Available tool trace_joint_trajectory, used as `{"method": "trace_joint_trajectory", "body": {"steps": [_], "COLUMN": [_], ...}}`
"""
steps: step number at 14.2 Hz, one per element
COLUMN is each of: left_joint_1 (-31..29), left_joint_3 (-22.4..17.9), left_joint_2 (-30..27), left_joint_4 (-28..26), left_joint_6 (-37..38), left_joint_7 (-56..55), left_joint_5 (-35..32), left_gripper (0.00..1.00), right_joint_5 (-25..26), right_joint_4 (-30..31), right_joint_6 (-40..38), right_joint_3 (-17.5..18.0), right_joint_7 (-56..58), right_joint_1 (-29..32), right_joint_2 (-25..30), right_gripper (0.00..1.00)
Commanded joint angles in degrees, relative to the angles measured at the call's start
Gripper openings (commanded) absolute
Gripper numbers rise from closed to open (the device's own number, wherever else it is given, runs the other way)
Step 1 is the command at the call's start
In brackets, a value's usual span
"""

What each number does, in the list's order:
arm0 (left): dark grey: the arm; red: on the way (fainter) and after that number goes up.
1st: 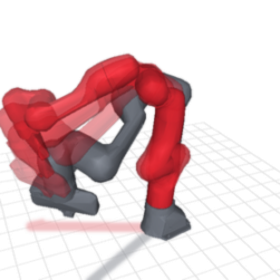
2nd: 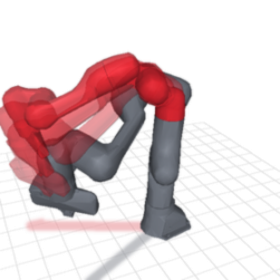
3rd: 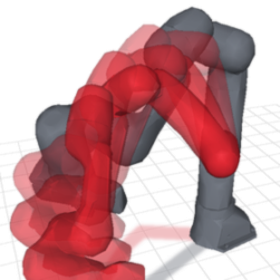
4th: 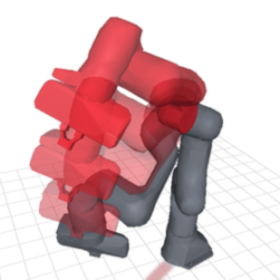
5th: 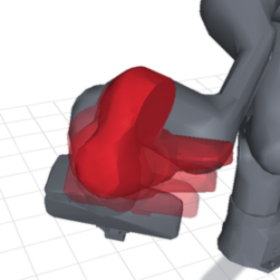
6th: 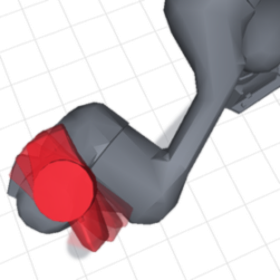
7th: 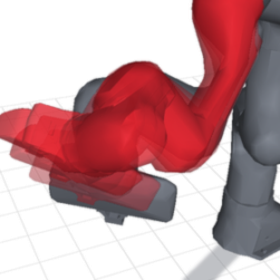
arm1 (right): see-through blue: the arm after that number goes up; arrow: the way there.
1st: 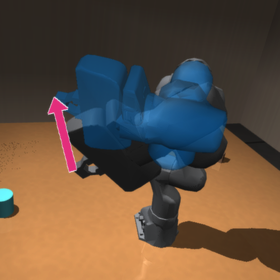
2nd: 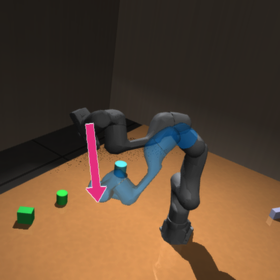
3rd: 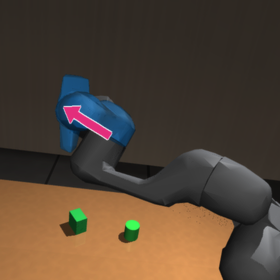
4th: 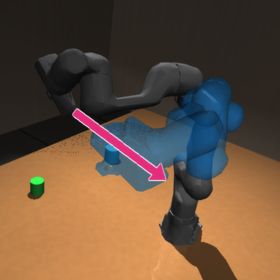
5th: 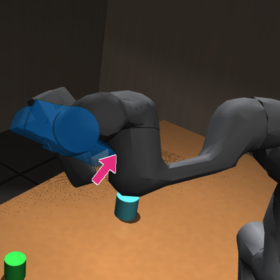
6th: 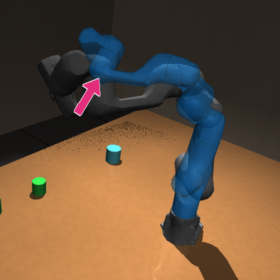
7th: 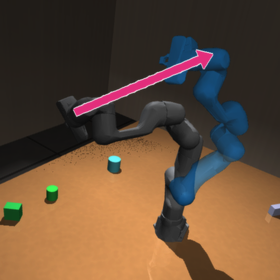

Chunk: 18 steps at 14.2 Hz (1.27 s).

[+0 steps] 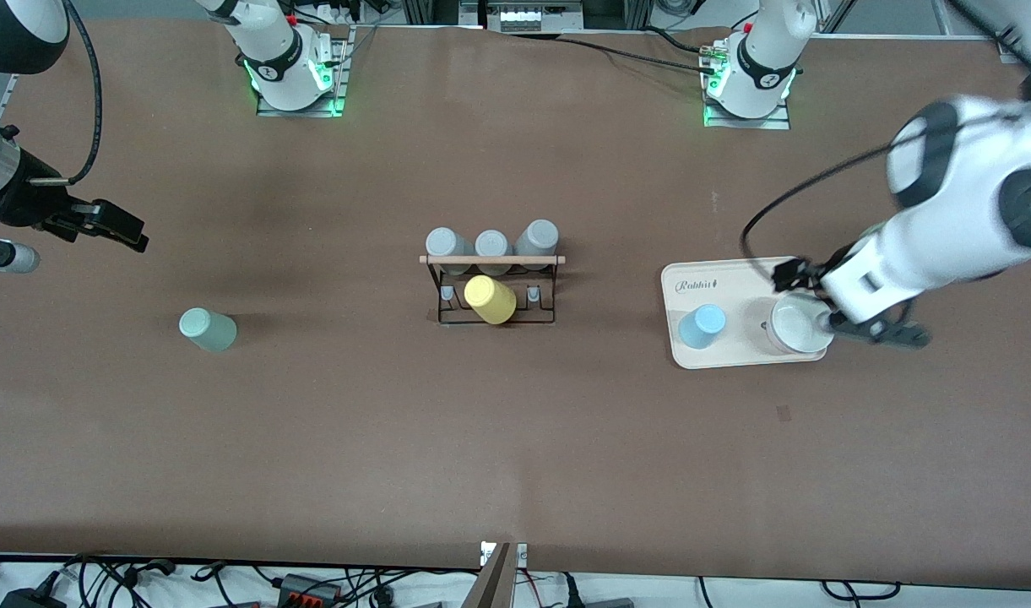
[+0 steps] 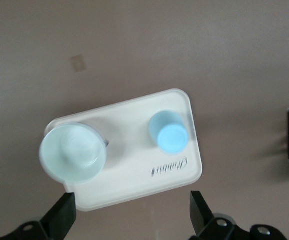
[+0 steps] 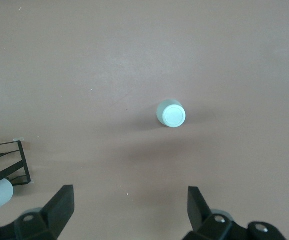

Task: Hang scattered cups on rack with three cups
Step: 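Reach the left gripper to the blue cup while the right gripper approaches, then grasp the blue cup and the teal cup with the left and right grippers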

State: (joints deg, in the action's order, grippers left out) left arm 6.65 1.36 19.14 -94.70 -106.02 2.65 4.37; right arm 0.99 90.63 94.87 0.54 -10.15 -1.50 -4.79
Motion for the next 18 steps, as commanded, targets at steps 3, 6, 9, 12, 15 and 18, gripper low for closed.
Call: {"method": "trace_joint_trajectory", "body": {"steps": [3, 6, 9, 12, 15, 18], "left_joint_1": [1.70, 2.93, 3.72, 4.34, 4.43, 4.43], "left_joint_3": [0.75, 0.84, 0.84, 0.84, 0.93, 1.10], "left_joint_2": [6.96, 9.24, 9.69, 10.83, 11.71, 11.88], "left_joint_4": [-0.21, -3.63, -6.36, -7.34, -7.34, -8.91], "left_joint_6": [-3.75, -10.50, -13.42, -15.96, -16.85, -19.04], "left_joint_7": [-0.37, -0.81, -0.81, -0.81, -0.89, -0.90], "left_joint_5": [1.08, 0.82, 0.82, 0.82, 0.82, 0.82], "left_gripper": [1.00, 1.00, 1.00, 1.00, 1.00, 1.00], "right_joint_5": [-0.47, 0.50, 1.64, 1.64, 1.64, 1.64], "right_joint_4": [0.68, 5.67, 12.27, 13.43, 15.36, 18.52], "right_joint_6": [-0.04, 5.64, 15.58, 22.18, 29.03, 35.54], "right_joint_3": [-0.10, -0.36, -0.62, -0.62, -0.62, -0.62], "right_joint_7": [0.65, 1.53, 8.97, 16.80, 19.98, 20.69], "right_joint_1": [0.53, 0.54, 2.19, 4.92, 6.68, 6.78], "right_joint_2": [-2.59, -3.56, -5.04, -10.57, -14.97, -17.44], "right_gripper": [1.00, 1.00, 1.00, 1.00, 1.00, 1.00]}}
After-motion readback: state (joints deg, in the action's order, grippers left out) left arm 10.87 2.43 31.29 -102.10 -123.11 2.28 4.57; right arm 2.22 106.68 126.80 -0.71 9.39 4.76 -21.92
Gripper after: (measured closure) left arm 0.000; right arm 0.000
